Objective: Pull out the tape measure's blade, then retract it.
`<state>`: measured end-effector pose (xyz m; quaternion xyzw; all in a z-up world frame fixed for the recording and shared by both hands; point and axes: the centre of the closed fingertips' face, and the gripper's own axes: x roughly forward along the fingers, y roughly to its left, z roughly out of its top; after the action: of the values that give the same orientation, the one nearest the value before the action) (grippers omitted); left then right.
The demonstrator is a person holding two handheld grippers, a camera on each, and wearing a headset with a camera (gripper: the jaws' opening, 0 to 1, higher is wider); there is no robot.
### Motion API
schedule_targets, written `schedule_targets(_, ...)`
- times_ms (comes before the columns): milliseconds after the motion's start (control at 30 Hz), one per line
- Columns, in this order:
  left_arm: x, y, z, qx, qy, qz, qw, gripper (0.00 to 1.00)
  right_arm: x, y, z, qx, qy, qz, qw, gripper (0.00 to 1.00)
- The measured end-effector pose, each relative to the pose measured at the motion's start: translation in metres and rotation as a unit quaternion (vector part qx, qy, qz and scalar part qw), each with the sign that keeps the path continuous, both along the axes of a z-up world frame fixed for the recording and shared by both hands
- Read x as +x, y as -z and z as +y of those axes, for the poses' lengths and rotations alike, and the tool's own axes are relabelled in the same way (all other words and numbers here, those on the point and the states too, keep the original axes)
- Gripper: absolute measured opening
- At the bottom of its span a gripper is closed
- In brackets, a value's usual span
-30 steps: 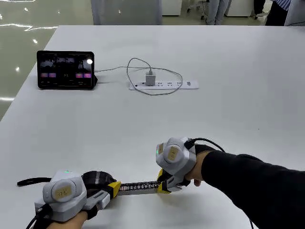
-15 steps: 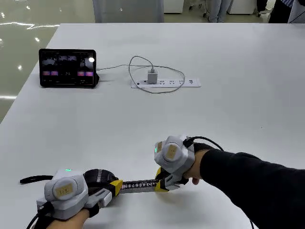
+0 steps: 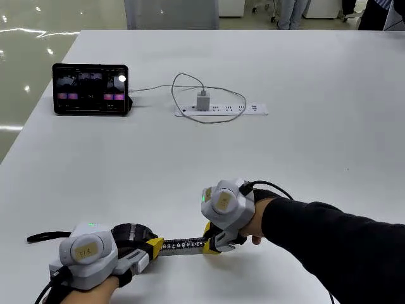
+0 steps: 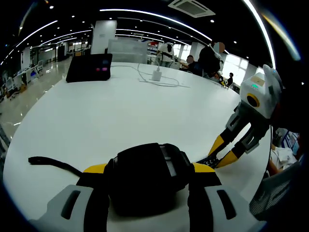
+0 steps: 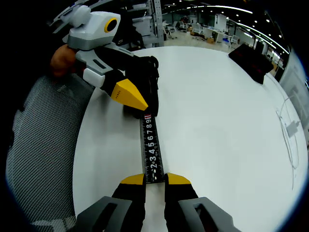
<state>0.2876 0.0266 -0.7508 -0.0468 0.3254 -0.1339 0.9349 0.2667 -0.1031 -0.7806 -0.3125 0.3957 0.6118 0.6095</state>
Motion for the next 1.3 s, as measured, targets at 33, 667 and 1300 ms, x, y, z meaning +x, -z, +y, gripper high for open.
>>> schedule_targets(33, 0.0, 0.0, 0.0, 0.0, 0.0, 0.0, 1.0, 0.62, 0.0, 0.0, 0.0, 0.001, 0.0, 0.0, 1.0, 0.11)
schedule_targets(667, 0.0, 0.001, 0.0, 0.0, 0.001, 0.0, 1.0, 0.62, -0.001, 0.0, 0.013, 0.014, 0.004, -0.003, 0.9999, 0.11)
schedule_targets(1300, -0.001, 0.001, 0.0, -0.003, 0.001, 0.001, 1.0, 0.61, -0.002, -0.001, 0.024, 0.022, 0.012, 0.001, 0.9997, 0.11)
